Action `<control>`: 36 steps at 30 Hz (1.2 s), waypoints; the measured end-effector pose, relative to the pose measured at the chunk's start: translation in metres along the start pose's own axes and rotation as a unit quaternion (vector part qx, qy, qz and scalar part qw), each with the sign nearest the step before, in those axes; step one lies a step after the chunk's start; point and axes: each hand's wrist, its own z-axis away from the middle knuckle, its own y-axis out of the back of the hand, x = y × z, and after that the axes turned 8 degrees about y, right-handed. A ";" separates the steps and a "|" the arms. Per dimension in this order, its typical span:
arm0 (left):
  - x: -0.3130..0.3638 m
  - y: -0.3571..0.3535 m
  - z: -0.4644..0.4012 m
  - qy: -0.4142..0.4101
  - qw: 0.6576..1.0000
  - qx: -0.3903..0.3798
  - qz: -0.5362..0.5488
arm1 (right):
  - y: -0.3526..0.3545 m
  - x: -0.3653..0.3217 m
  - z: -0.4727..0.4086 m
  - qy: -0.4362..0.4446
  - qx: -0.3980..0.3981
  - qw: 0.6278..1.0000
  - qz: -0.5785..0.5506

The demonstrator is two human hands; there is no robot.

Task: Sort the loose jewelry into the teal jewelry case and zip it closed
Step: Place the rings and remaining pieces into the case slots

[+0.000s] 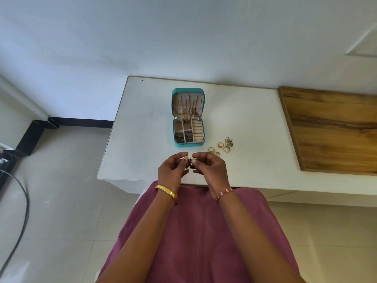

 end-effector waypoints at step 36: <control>0.041 0.003 -0.103 -0.031 0.995 0.083 -0.055 | -0.055 -0.026 -0.155 0.134 -0.151 0.857 0.475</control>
